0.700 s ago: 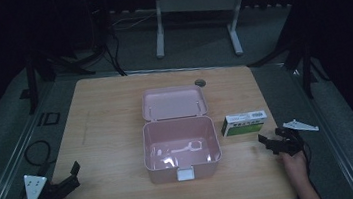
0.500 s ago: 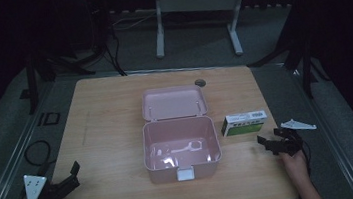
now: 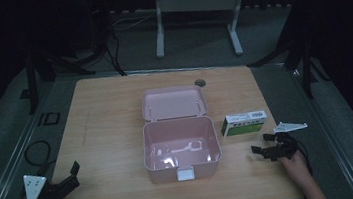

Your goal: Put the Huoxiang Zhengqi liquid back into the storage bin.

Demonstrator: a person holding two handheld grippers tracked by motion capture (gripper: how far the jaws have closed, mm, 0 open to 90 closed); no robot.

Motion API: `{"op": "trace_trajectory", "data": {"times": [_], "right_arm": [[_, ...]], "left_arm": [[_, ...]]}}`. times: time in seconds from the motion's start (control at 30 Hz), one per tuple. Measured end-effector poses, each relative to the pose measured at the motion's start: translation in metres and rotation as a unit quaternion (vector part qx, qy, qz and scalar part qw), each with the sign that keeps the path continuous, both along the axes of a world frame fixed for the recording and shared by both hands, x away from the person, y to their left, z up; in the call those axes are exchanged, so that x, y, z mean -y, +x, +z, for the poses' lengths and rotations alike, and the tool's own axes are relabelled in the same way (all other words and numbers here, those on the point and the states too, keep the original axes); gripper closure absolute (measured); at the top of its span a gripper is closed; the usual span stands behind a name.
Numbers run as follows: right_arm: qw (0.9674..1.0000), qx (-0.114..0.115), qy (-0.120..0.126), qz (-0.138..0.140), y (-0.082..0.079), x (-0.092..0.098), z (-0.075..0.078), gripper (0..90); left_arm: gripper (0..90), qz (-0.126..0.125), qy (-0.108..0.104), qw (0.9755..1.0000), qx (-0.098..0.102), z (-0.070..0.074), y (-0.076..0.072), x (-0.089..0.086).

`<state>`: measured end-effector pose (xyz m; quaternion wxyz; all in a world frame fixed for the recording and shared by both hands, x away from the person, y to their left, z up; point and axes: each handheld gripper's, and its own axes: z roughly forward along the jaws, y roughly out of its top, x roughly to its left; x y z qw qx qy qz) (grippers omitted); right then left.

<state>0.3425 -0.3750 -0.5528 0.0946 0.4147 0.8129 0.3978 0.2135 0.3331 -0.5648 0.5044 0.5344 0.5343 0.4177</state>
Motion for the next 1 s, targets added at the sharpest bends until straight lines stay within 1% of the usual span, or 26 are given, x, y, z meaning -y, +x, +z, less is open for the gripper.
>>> {"op": "trace_trajectory", "data": {"times": [0.07, 0.1, 0.13, 0.17, 0.23, 0.3, 0.37, 0.4, 0.43, 0.47, 0.5, 0.53, 0.57, 0.63, 0.67, 0.7, 0.73, 0.77, 0.83, 0.87, 0.9, 0.93, 0.97, 1.0], "right_arm": [[0.9995, 0.002, -0.009, 0.03, -0.002, -0.004, 0.001, 12.5], [0.9987, 0.001, -0.013, 0.049, -0.003, -0.007, 0.001, 12.5], [0.9977, -0.003, -0.018, 0.065, -0.003, -0.009, 0.001, 12.4], [0.9968, 0.0, -0.024, 0.077, -0.004, -0.011, 0.001, 12.5], [0.9942, -0.001, -0.028, 0.104, -0.005, -0.013, 0.0, 12.0], [0.9917, 0.003, -0.033, 0.124, -0.006, -0.014, 0.0, 12.0], [0.9887, 0.001, -0.033, 0.146, -0.006, -0.015, 0.001, 12.0], [0.9887, 0.001, -0.033, 0.146, -0.006, -0.015, 0.001, 12.0], [0.9872, 0.0, -0.034, 0.156, -0.006, -0.016, 0.001, 12.0], [0.9872, 0.0, -0.034, 0.156, -0.006, -0.016, 0.001, 12.0], [0.9825, 0.005, -0.042, 0.182, -0.007, -0.019, 0.003, 12.0], [0.9777, 0.014, -0.062, 0.2, -0.007, -0.023, 0.005, 12.0], [0.9777, 0.014, -0.062, 0.2, -0.007, -0.023, 0.005, 12.0], [0.9727, 0.019, -0.077, 0.218, -0.006, -0.027, 0.01, 12.1], [0.9693, 0.02, -0.086, 0.23, -0.006, -0.03, 0.012, 12.1], [0.9654, 0.02, -0.098, 0.241, -0.006, -0.033, 0.015, 12.2], [0.9578, 0.014, -0.121, 0.26, -0.005, -0.039, 0.019, 12.2], [0.9578, 0.014, -0.121, 0.26, -0.005, -0.039, 0.019, 12.2], [0.9496, 0.005, -0.141, 0.28, -0.003, -0.044, 0.022, 12.3], [0.941, -0.007, -0.165, 0.295, -0.002, -0.05, 0.024, 12.4], [0.941, -0.007, -0.165, 0.295, -0.002, -0.05, 0.024, 12.4], [0.9321, -0.02, -0.189, 0.309, -0.001, -0.055, 0.025, 12.7], [0.9321, -0.02, -0.189, 0.309, -0.001, -0.055, 0.025, 12.7], [0.9273, -0.025, -0.204, 0.313, -0.001, -0.057, 0.025, 12.7]], "left_arm": [[0.2, 0.0, 0.0, 1.0, 0.0, 0.0, 0.0, 0.0], [0.2, 0.0, 0.0, 1.0, -0.001, 0.0, 0.0, 0.0], [0.2, 0.0, 0.0, 1.0, -0.001, 0.0, 0.0, 0.0], [0.2, 0.0, 0.0, 1.0, -0.001, 0.0, 0.0, 0.0], [0.2, 0.0, 0.0, 1.0, 0.0, 0.0, 0.0, 0.0], [0.2, 0.0, -0.001, 1.0, 0.0, 0.0, 0.0, 0.0], [0.2, 0.0, 0.0, 1.0, -0.001, 0.0, 0.0, 0.0], [0.2, 0.0, 0.0, 1.0, -0.001, 0.0, 0.0, 0.0], [0.2, 0.0, 0.0, 1.0, -0.001, 0.0, 0.0, 0.0], [0.2, -0.001, 0.0, 1.0, -0.001, 0.0, 0.0, 0.0], [0.2, 0.0, -0.001, 1.0, -0.001, 0.0, 0.0, 0.0], [0.2, 0.0, -0.001, 1.0, -0.001, 0.0, 0.0, 0.0], [0.2, 0.0, -0.001, 1.0, -0.001, 0.0, 0.0, 0.0], [0.2, 0.0, 0.0, 1.0, -0.001, 0.0, 0.0, 0.0], [0.2, 0.0, -0.001, 1.0, -0.001, 0.0, 0.0, 0.0], [0.2, 0.0, 0.0, 1.0, -0.001, 0.0, 0.0, 0.0], [0.2, 0.0, -0.001, 1.0, -0.001, 0.0, 0.0, 0.0], [0.2, 0.0, -0.001, 1.0, -0.001, 0.0, 0.0, 0.0], [0.2, -0.001, -0.001, 1.0, 0.0, 0.0, 0.0, 0.0], [0.2, -0.001, -0.001, 1.0, 0.0, 0.0, 0.0, 0.0], [0.2, -0.001, -0.001, 1.0, 0.0, 0.0, 0.0, 0.0], [0.2, -0.001, -0.001, 1.0, 0.0, 0.0, 0.0, 0.0], [0.2, -0.001, -0.001, 1.0, 0.0, 0.0, 0.0, 0.0], [0.2, -0.001, -0.001, 1.0, 0.0, 0.0, 0.0, 0.0]]}}
